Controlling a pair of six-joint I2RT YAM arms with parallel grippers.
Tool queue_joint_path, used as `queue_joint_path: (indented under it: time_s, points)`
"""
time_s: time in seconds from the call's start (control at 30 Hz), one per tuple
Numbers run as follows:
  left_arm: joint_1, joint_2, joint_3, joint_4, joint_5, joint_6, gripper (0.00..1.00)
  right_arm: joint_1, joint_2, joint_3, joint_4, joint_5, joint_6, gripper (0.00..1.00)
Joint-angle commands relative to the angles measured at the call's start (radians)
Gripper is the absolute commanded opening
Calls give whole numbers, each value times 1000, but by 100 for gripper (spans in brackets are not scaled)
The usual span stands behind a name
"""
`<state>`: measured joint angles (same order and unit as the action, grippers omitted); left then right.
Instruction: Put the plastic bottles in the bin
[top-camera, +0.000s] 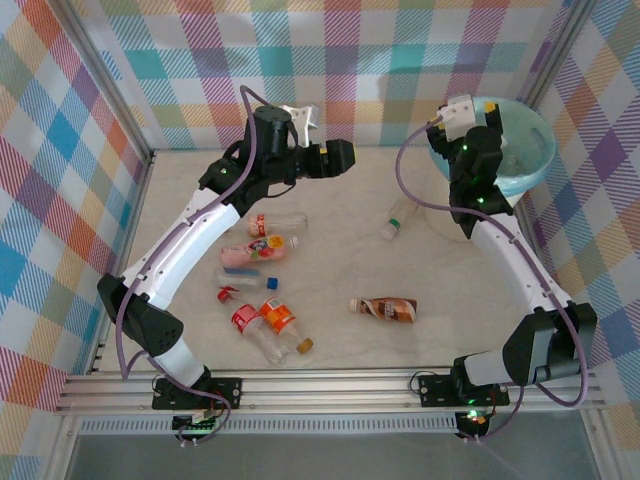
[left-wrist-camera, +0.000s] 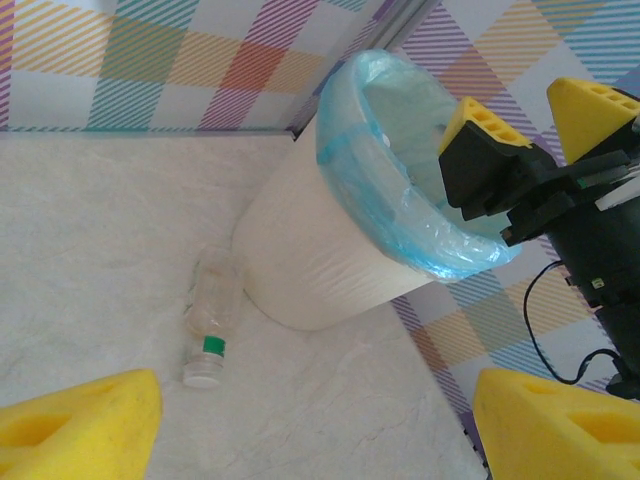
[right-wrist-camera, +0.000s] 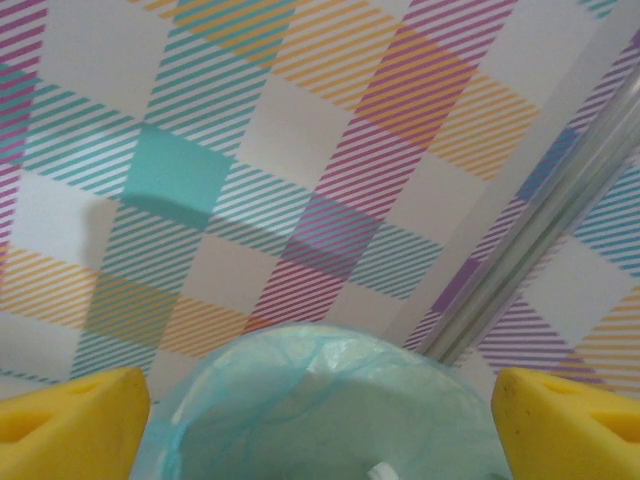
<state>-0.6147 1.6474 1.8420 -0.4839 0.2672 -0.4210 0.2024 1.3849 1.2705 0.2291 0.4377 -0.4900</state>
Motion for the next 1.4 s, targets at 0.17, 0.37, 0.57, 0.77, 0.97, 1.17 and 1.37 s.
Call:
queue_joint_path:
  time_s: [0.17,0.37,0.57,0.77,0.97,1.17,1.37]
  points:
    - [-7,-98,8,-109,-140,142,84,27,-53,246,-463,-298,287,86]
    - [13,-233,-64,-154,-276,237,86,37,-19,498,-840,-559,467,83]
    - [40,-378,-221,-207,-364,253,86,94,-55,400,-873,-748,567,79]
    - [81,-529,-445,-262,-395,187,86,259,-72,159,-754,-750,554,78]
    - [162,-699,-655,-326,-416,110,87,467,37,79,-720,-670,644,81]
    - [207,-818,-772,-378,-476,60,88,641,151,4,-689,-600,781,81]
    - [208,-880,-820,-363,-576,106,90,762,297,32,-703,-590,809,81]
